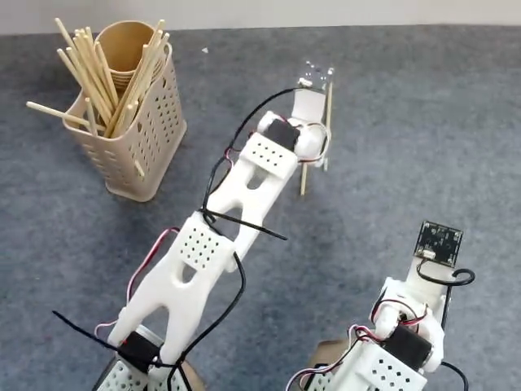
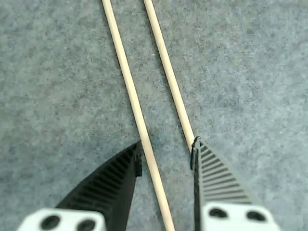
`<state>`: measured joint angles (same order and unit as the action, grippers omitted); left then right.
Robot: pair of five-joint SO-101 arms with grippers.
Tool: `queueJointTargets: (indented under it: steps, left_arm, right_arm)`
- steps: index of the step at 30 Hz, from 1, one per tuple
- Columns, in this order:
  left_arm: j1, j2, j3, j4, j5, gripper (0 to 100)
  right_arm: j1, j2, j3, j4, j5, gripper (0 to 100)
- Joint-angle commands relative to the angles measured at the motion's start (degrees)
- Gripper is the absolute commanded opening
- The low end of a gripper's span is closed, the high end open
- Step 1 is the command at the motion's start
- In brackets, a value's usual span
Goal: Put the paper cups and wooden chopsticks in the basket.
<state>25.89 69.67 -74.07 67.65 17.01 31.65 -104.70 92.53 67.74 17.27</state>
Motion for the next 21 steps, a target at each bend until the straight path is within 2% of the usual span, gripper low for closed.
queueJointTargets:
  steps: [1, 10, 15, 21]
  left_arm:
    - [0.7, 1.4, -2.1, -0.1, 0.4, 18]
    - [2.4, 1.8, -2.2, -1.4, 0.2, 19]
    - [2.4, -0.8, -2.2, -0.4, 0.2, 27]
    - [2.1, -2.9, -2.2, 0.3, 0.2, 28]
  right_arm:
    - [-0.5, -0.5, -2.0, 0.0, -0.3, 2.7]
    - [-0.5, -0.5, -2.0, 0.0, -0.3, 2.7]
    - [-0.5, -0.5, -2.0, 0.0, -0.3, 2.7]
    - [-0.5, -0.5, -2.0, 0.0, -0.3, 2.7]
